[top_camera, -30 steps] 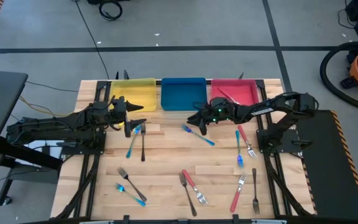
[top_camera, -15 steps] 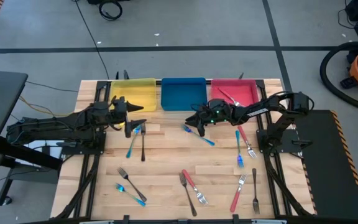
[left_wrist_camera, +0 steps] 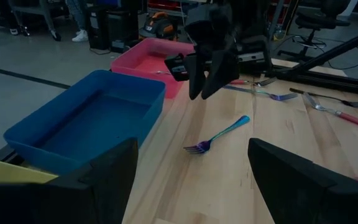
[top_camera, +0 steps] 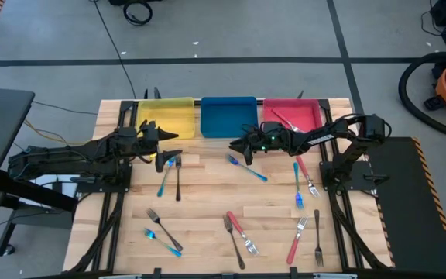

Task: Sort silverware by color (type)
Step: Put the middle top blue fork into the blue bin

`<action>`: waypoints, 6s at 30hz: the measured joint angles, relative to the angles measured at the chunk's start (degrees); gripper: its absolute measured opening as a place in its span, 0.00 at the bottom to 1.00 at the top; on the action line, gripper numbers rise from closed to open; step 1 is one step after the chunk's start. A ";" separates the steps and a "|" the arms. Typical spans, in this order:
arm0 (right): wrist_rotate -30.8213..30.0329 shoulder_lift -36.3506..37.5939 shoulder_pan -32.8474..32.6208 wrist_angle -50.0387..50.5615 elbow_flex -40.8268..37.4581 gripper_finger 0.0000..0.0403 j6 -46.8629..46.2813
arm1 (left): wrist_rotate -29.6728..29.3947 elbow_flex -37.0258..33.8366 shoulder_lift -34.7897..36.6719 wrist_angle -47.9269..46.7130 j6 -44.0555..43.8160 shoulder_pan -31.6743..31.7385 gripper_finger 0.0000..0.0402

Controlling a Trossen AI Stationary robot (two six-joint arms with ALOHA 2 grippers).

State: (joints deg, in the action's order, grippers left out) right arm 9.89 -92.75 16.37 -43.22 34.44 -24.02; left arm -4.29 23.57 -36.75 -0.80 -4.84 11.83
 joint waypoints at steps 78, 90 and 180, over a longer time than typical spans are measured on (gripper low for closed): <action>-2.17 -12.53 -2.18 24.76 12.81 0.25 20.06 | 0.00 -0.02 0.00 2.29 0.10 -0.02 0.76; -1.62 -16.67 -2.37 21.18 12.85 0.25 18.38 | 0.00 -0.04 0.02 2.27 1.30 -0.02 0.76; -46.33 -24.35 -17.30 28.26 22.60 0.24 20.99 | 0.01 -0.04 0.01 0.20 1.07 -0.06 0.76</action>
State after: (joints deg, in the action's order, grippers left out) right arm -36.45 -117.10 -0.93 -14.96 57.04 -3.03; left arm -4.29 23.53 -36.74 -0.60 -3.77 11.77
